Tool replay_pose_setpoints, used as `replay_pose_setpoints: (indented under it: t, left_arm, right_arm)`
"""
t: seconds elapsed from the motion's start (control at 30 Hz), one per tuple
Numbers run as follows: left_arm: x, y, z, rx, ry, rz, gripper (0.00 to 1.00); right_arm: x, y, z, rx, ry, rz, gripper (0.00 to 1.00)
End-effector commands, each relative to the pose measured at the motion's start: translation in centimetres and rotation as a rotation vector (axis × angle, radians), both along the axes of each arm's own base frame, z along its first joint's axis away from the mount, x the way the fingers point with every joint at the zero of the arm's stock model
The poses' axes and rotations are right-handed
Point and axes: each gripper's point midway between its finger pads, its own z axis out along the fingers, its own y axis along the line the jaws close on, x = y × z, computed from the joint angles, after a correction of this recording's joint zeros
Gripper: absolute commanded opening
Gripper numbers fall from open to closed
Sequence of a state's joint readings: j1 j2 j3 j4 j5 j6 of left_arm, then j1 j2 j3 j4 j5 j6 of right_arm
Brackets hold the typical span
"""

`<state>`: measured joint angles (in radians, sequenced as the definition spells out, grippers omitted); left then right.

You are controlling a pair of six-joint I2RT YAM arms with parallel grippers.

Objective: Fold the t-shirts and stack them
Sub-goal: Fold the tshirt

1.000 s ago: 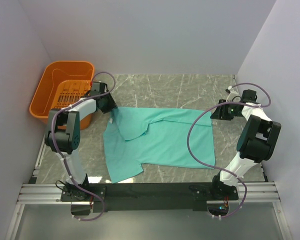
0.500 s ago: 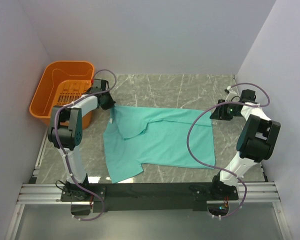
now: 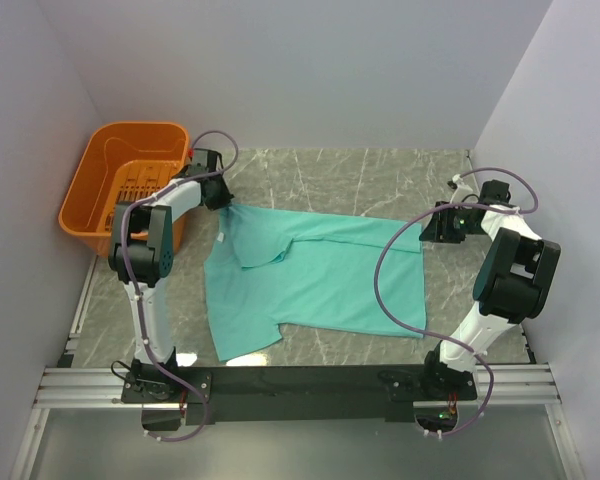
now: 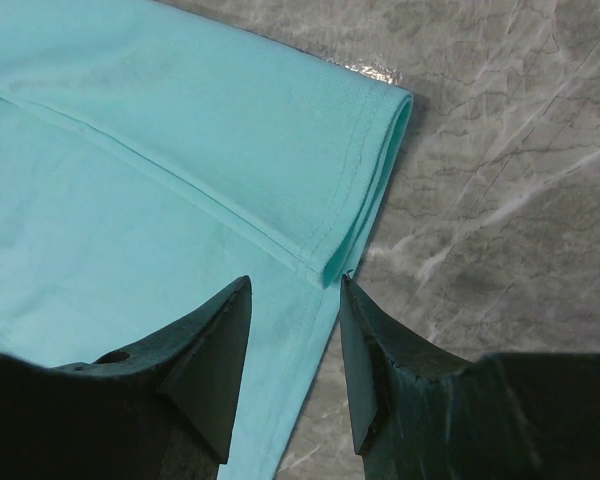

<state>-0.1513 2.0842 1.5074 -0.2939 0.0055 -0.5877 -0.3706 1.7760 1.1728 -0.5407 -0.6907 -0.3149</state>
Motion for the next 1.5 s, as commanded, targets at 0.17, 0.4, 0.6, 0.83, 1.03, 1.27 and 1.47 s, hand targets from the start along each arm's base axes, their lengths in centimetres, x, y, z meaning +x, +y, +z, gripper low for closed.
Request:
replay_pose_setpoints:
  t: [0.17, 0.4, 0.6, 0.83, 1.03, 1.27, 1.47]
  left_arm:
    - [2.2, 0.6, 1.7, 0.049, -0.050, 0.009, 0.04]
    - [2.3, 0.5, 1.8, 0.048, -0.056, 0.005, 0.04]
    - [2.2, 0.4, 1.5, 0.041, -0.052, -0.001, 0.04]
    - [2.1, 0.5, 1.2, 0.037, -0.048, -0.002, 0.04]
    - [2.2, 0.9, 1.3, 0.039, -0.050, 0.006, 0.01]
    - [2.7, 1.4, 1.7, 0.046, -0.055, 0.012, 0.01]
    - [3.1, 1.2, 2.1, 0.042, -0.061, 0.009, 0.01]
  right_arm:
    - [0.4, -0.5, -1.3, -0.054, 0.045, -0.014, 0.46]
    - [0.6, 0.7, -2.9, -0.049, 0.120, -0.026, 0.41]
    - [0.7, 1.7, -3.0, -0.034, 0.132, -0.020, 0.40]
    - [0.7, 1.5, -3.9, -0.051, 0.166, -0.043, 0.34]
    - [0.8, 0.3, -3.7, -0.093, 0.148, -0.079, 0.02]
    - [0.6, -0.9, -3.3, -0.123, 0.138, -0.106, 0.00]
    - [0.4, -0.8, -3.4, -0.118, 0.147, -0.087, 0.00]
